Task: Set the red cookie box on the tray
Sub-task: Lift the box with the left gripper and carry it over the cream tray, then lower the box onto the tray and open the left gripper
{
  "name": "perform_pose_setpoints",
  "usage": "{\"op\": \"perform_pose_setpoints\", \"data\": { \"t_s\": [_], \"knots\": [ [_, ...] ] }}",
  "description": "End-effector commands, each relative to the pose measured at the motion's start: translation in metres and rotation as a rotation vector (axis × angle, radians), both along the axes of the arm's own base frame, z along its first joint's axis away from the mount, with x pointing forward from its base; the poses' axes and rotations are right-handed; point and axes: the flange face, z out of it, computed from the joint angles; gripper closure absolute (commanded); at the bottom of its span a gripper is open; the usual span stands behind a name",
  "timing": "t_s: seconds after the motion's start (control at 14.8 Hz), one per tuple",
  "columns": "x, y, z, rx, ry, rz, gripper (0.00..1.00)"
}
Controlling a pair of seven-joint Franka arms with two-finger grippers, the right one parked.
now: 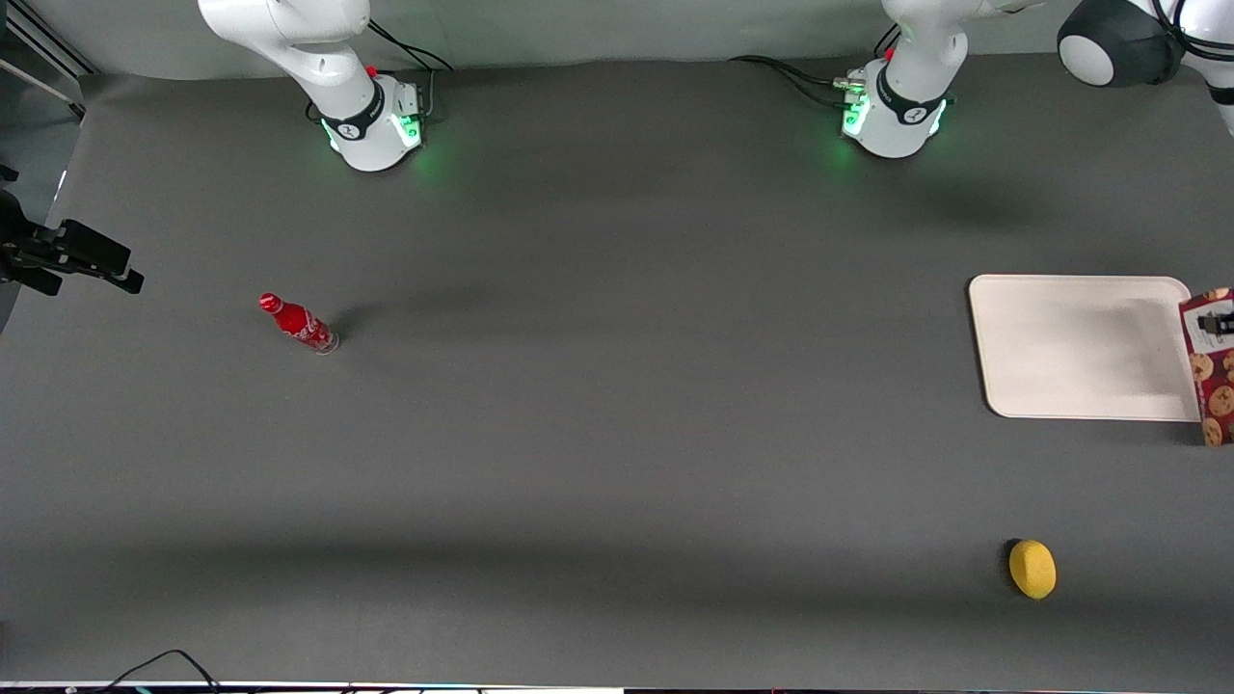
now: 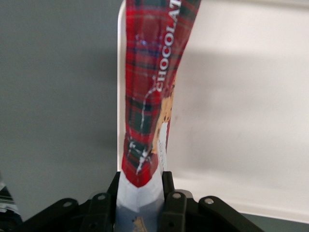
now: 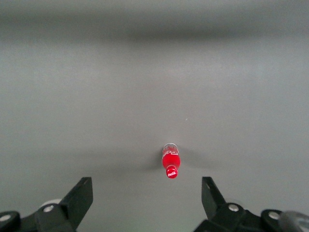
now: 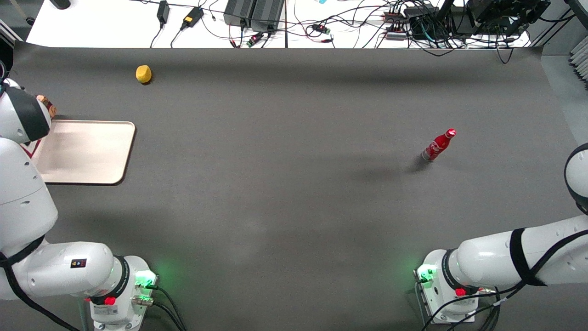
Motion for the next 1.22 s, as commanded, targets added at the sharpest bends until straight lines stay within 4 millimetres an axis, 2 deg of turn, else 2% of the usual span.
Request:
{"op": "perform_pose_setpoints", "data": {
  "t_s": [0.0, 0.14, 0.2, 0.27, 0.41, 0.54, 0.68, 0.81, 0.95, 1.01, 1.15],
  "knots": [
    [-0.023, 0.004, -0.001, -0.047, -0.015, -0.039, 1.00],
    [-0.036, 0.008, -0.006, -0.056, -0.009, -0.043, 1.00],
    [-0.037, 0.009, -0.008, -0.064, -0.010, -0.083, 0.69],
    [-0.038, 0.010, -0.010, -0.079, -0.005, -0.125, 0.01],
    [-0.036, 0.006, -0.007, -0.100, 0.001, -0.147, 0.00],
    [-0.030, 0.003, 0.009, -0.105, -0.016, -0.153, 0.00],
    [-0.013, -0.006, 0.050, -0.114, -0.062, -0.173, 0.00],
    [0.011, -0.027, 0.112, -0.136, -0.116, -0.207, 0.00],
    [0.035, -0.061, 0.185, -0.151, -0.170, -0.233, 0.00],
    [0.044, -0.082, 0.219, -0.164, -0.182, -0.224, 0.00],
    [0.055, -0.137, 0.285, -0.201, -0.176, -0.197, 0.00]
  ]
}}
